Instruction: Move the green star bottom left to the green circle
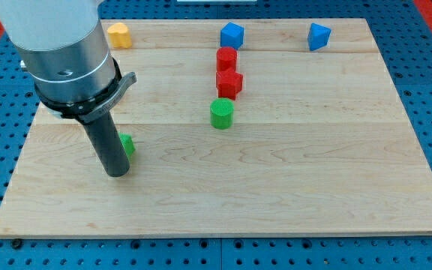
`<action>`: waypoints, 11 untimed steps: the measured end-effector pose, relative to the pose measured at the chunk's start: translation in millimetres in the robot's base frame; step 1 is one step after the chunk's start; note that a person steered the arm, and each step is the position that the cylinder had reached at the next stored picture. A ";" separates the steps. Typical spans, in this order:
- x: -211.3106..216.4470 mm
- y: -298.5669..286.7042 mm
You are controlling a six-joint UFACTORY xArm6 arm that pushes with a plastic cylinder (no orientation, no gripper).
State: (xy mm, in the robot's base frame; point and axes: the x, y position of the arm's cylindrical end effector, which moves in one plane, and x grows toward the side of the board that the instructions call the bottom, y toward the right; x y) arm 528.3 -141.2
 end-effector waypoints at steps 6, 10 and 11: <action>-58.9 21.7; -34.8 77.2; -36.2 94.3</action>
State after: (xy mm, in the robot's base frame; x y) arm 492.1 -46.8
